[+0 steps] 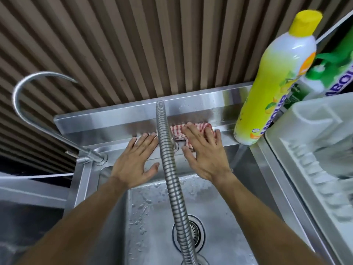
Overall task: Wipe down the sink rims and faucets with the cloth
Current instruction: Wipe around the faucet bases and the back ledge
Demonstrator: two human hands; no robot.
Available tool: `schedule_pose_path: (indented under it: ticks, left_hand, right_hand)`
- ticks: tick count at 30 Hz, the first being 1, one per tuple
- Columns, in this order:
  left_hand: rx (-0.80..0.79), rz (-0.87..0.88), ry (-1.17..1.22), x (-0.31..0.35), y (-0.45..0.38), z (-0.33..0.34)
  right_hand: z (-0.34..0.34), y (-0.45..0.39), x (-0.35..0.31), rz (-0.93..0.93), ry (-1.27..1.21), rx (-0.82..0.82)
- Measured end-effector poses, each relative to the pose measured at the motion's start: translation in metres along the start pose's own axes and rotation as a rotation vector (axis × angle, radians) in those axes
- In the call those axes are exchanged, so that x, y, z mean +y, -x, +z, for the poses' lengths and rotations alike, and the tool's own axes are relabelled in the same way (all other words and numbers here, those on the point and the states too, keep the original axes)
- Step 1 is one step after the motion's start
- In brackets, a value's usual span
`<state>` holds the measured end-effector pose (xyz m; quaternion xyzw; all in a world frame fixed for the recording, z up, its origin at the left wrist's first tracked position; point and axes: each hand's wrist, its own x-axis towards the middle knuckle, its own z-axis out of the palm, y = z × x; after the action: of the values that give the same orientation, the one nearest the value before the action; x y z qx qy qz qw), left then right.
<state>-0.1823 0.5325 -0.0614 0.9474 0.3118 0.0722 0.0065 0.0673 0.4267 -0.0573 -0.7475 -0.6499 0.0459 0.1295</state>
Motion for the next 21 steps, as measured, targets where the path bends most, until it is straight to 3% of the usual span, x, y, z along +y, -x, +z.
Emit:
schedule_pose_path:
  ticks: [4,6,8,11,13,15,17,19,21]
  left_hand:
    - [-0.054,-0.040,0.002,0.002,0.000,0.001]
    - [-0.093,-0.048,-0.024,0.001,0.001,-0.001]
    - [-0.103,-0.050,-0.025,0.002,0.001,-0.004]
    - [-0.079,-0.048,0.003,0.005,0.000,-0.004]
    - [-0.075,-0.053,0.003,0.004,0.000,-0.005]
    - [-0.068,-0.053,-0.006,0.005,0.001,-0.005]
    - [-0.057,-0.041,-0.010,0.004,0.001,-0.005]
    - [-0.052,-0.027,-0.019,0.004,0.002,-0.005]
    - [-0.043,-0.027,-0.034,0.005,0.002,-0.005]
  right_hand:
    - [0.014,0.007,-0.003,0.169,0.014,0.173]
    - [0.012,0.012,-0.001,0.347,0.058,0.249]
    - [0.009,0.010,-0.011,0.438,0.061,0.258]
    - [0.020,0.002,-0.044,0.185,0.070,0.080]
    - [0.022,0.002,-0.045,0.038,0.049,0.055]
    - [0.016,0.007,-0.030,0.035,0.022,0.114]
    - [0.010,0.011,-0.017,0.188,-0.022,0.247]
    - [-0.002,0.005,-0.012,0.523,-0.407,0.411]
    - [-0.024,-0.012,-0.022,0.818,-1.104,0.515]
